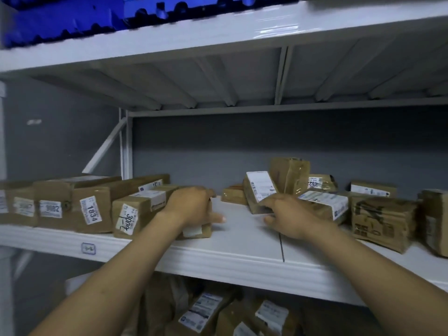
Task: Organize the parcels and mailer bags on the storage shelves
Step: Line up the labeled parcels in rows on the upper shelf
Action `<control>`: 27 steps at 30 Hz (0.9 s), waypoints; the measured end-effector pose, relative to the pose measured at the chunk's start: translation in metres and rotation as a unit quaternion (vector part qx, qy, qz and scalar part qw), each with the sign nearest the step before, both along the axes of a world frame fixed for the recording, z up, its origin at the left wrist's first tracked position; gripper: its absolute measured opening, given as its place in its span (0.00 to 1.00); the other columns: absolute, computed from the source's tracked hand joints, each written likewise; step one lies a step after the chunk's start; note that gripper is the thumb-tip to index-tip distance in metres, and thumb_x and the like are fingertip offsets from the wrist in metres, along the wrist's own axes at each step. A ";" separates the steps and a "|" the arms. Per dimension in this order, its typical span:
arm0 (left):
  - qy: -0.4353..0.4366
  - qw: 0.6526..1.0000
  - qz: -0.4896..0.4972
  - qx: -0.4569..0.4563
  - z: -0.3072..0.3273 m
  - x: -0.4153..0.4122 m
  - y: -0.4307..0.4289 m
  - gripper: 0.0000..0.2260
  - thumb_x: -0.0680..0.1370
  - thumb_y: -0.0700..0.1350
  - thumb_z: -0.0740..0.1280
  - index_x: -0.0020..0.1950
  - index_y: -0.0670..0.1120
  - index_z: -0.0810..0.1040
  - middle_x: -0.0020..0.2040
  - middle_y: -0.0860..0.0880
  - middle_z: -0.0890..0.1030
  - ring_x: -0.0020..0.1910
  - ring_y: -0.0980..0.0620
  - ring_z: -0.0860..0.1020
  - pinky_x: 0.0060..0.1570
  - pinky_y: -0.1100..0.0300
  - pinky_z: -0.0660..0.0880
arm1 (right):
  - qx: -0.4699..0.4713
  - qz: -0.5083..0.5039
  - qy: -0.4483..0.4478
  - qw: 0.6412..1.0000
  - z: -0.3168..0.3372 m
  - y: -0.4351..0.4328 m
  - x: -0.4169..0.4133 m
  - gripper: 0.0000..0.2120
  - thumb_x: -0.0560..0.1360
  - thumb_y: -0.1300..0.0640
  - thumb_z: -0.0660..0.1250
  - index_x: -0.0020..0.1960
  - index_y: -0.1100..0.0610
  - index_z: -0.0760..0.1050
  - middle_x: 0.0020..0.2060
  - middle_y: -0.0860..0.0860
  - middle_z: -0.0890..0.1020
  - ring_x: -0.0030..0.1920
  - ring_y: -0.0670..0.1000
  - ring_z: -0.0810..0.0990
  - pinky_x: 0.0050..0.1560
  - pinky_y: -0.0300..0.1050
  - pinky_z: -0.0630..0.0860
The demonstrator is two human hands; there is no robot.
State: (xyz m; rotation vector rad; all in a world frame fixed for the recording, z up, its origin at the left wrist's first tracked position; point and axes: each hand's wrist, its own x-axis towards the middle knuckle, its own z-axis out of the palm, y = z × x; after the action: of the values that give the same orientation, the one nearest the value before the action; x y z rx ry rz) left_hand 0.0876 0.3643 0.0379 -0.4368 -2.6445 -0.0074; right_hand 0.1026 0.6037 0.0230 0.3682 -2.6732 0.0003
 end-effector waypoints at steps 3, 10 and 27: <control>0.043 0.997 0.059 0.015 -0.007 0.002 0.000 0.28 0.68 0.71 0.66 0.57 0.52 0.74 0.57 0.49 0.80 0.52 0.48 0.77 0.51 0.55 0.74 | -0.005 0.020 -0.012 1.000 -0.003 -0.018 -0.009 0.16 0.76 0.46 0.62 0.62 0.48 0.73 0.64 0.50 0.74 0.66 0.55 0.71 0.60 0.48 0.70; 0.022 0.995 0.091 0.023 0.000 0.010 -0.020 0.24 0.70 0.58 0.68 0.64 0.54 0.75 0.62 0.48 0.74 0.58 0.44 0.73 0.54 0.53 0.73 | -0.025 0.076 -0.027 0.996 -0.005 -0.041 -0.017 0.23 0.78 0.45 0.62 0.72 0.47 0.66 0.73 0.48 0.66 0.72 0.52 0.64 0.69 0.48 0.65; 0.114 0.984 0.135 -0.001 -0.001 0.017 0.006 0.22 0.76 0.56 0.62 0.69 0.52 0.71 0.66 0.46 0.73 0.64 0.42 0.70 0.61 0.50 0.67 | 0.054 0.015 0.081 0.995 0.000 0.000 -0.023 0.15 0.75 0.45 0.60 0.57 0.47 0.77 0.59 0.50 0.78 0.62 0.52 0.72 0.61 0.47 0.68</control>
State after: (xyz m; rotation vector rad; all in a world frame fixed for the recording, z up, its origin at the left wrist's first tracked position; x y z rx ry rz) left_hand 0.1045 0.3698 0.0365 -0.0720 -2.4552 0.1240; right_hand 0.0799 0.6037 0.0226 0.4236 -2.5123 -0.1581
